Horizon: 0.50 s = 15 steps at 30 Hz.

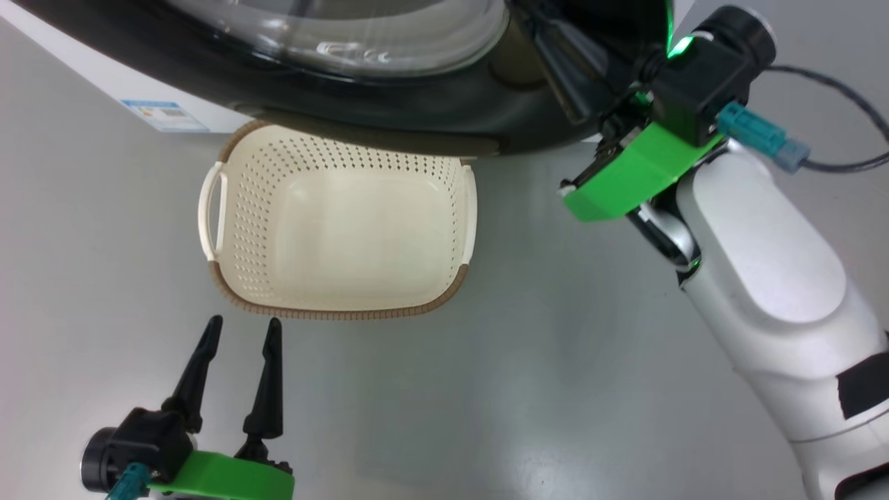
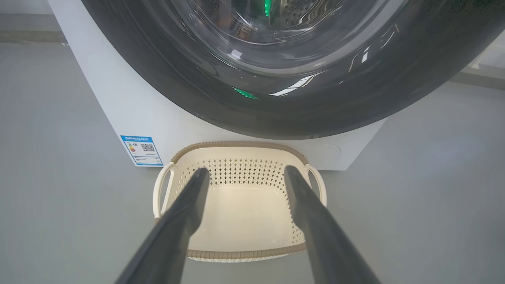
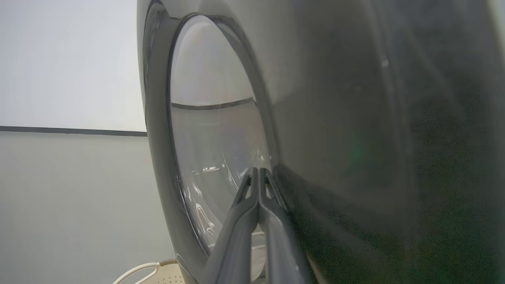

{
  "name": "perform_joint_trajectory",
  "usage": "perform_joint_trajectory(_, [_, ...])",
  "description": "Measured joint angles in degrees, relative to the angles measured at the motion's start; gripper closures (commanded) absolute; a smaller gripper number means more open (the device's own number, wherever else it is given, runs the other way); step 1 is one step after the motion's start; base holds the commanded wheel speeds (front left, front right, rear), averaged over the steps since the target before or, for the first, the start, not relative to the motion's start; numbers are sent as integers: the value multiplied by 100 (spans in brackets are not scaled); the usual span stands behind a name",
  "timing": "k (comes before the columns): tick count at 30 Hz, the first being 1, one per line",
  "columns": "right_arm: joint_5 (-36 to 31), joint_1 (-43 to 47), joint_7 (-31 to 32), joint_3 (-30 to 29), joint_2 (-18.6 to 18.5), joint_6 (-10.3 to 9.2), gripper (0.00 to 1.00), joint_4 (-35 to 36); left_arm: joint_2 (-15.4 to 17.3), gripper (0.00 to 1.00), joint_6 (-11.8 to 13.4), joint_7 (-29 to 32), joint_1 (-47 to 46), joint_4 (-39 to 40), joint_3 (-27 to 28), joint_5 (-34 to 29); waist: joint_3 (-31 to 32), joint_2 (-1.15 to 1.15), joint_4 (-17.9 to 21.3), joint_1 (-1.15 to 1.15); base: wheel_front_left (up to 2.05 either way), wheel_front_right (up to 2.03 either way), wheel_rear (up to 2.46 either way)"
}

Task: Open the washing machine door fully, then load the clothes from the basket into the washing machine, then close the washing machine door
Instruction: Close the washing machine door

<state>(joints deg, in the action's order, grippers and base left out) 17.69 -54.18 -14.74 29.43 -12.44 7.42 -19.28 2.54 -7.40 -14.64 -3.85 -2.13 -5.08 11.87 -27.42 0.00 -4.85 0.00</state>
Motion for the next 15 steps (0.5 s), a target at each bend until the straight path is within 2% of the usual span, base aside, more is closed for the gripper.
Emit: perform_joint_trajectory(15, [-73,-972,0,-265,-346,7,100,-653,-1,0,0,0,-88,179,-337,2,-292,0,-386,0,0,0,0])
